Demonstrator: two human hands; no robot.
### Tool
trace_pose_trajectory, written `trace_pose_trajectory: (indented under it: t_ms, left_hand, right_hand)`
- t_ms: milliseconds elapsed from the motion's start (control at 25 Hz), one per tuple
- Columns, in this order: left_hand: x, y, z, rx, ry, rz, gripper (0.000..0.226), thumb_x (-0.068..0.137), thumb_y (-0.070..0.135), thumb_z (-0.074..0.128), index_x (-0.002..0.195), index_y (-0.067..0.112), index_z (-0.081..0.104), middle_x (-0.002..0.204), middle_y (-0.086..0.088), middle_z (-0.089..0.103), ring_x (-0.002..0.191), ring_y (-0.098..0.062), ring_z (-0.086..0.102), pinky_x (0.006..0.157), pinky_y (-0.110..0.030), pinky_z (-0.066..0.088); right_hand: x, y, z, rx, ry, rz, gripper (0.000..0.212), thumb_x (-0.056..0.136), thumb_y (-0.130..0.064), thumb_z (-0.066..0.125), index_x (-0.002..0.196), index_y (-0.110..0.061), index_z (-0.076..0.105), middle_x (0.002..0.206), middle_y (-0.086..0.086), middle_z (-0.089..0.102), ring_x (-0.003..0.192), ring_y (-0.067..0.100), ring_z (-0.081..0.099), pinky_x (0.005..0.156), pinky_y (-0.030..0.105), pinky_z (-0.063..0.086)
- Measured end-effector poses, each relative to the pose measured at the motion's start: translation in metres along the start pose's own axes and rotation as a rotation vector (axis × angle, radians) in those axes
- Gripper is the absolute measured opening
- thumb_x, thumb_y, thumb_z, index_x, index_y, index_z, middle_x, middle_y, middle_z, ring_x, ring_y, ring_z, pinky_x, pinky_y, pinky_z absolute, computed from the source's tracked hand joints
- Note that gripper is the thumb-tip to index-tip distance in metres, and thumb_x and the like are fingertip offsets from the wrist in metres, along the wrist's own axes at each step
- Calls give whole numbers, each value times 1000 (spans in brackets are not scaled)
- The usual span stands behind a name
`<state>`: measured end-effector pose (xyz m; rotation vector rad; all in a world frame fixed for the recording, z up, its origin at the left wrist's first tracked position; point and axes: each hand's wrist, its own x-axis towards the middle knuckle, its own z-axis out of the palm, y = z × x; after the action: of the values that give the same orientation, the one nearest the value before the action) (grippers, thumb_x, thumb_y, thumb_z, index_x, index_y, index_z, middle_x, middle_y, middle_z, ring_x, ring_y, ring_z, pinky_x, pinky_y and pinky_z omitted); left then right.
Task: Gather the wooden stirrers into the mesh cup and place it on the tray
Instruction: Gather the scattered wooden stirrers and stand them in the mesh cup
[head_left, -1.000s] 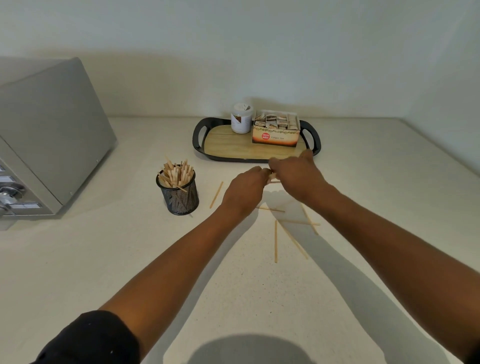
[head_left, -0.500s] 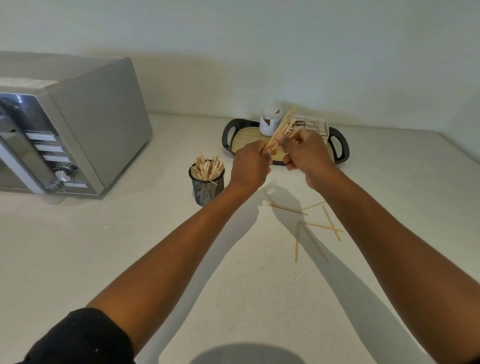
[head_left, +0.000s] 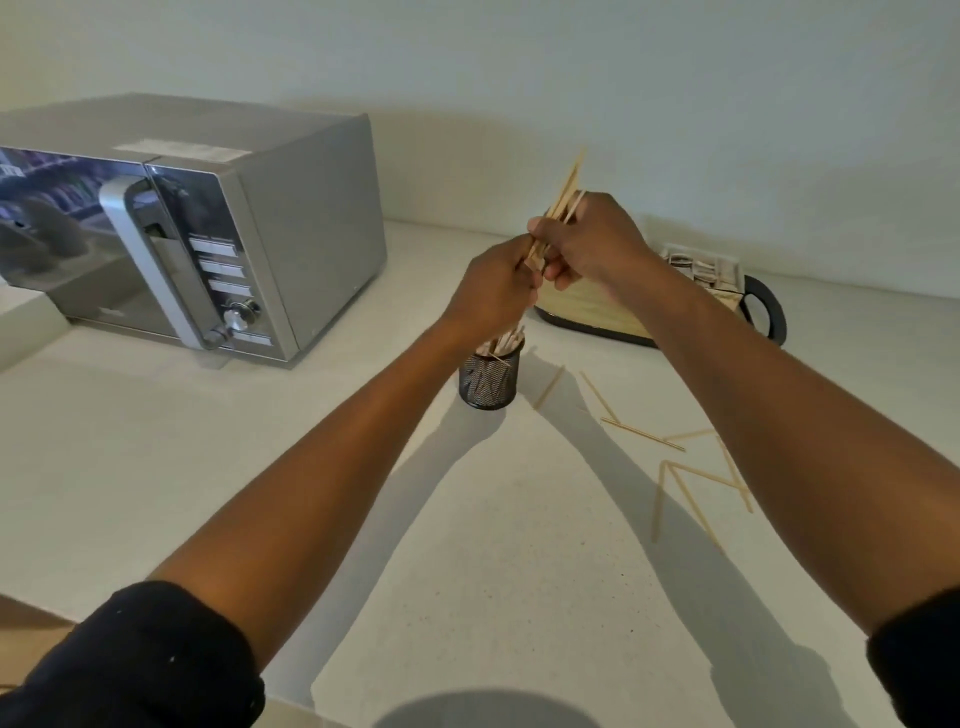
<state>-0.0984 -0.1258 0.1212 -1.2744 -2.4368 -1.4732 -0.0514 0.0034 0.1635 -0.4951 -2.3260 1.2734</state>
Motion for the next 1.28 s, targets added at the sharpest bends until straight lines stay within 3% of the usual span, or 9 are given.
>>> trace_pose_trajectory:
  t_ms: [80,240,480,680,800,920,1120,1280]
  left_hand:
    - [6,-8,-19,-56,-70,-82,25,98,6,39,97,6,63,83,-6,65,73,-18,63,78,-39,56]
    - [8,-28,-33,-37,-69,-122,21,99,10,46,104,8,66,88,-7,71,80,-21,71,81,-40,60]
    - [18,-44,-32,-56,-34,-124,19,98,11,52,110,5,67,96,-8,73,86,-20,72,83,-39,60]
    - [18,-53,-25,88,-44,-143,17,95,9,55,103,4,69,97,-8,73,88,-23,71,86,-39,58]
    - [17,-61,-24,165,-75,-160,16,90,9,58,96,7,73,89,-6,73,83,-21,70,77,-31,56]
    - [16,-67,-25,218,-103,-166,16,85,19,69,95,8,75,88,-4,74,78,-16,67,71,-26,51]
    - [13,-76,-30,240,-99,-142,22,80,19,75,102,13,75,96,-2,74,79,-14,67,65,-20,48]
    - [9,-80,-28,248,-89,-139,20,85,18,71,104,12,74,96,-4,73,70,-11,65,61,-16,48]
  right_hand:
    - [9,-7,11,-74,-44,-30,25,91,-29,67,96,-5,63,71,12,73,53,21,70,49,30,57]
    - [17,-10,30,-246,-104,-122,25,94,-32,63,94,-7,65,68,8,74,54,20,71,52,28,60]
    - [25,-14,39,-406,-96,-194,22,95,-35,61,88,-14,63,65,2,71,49,12,69,49,19,53]
    - [23,-2,48,-435,-87,-165,23,94,-36,62,84,-15,59,62,1,69,39,5,62,42,11,42]
    - [21,6,54,-425,-100,-150,25,93,-36,63,93,-11,60,66,4,70,43,9,65,45,15,45]
    - [18,11,58,-436,-112,-141,23,92,-37,64,89,-14,58,64,1,68,40,7,63,40,13,42]
    - [15,22,62,-414,-125,-118,24,92,-37,65,92,-13,66,69,6,72,54,17,71,53,26,58]
    - [12,27,64,-378,-114,-96,16,90,-30,69,91,-14,65,71,5,72,56,18,72,61,33,61]
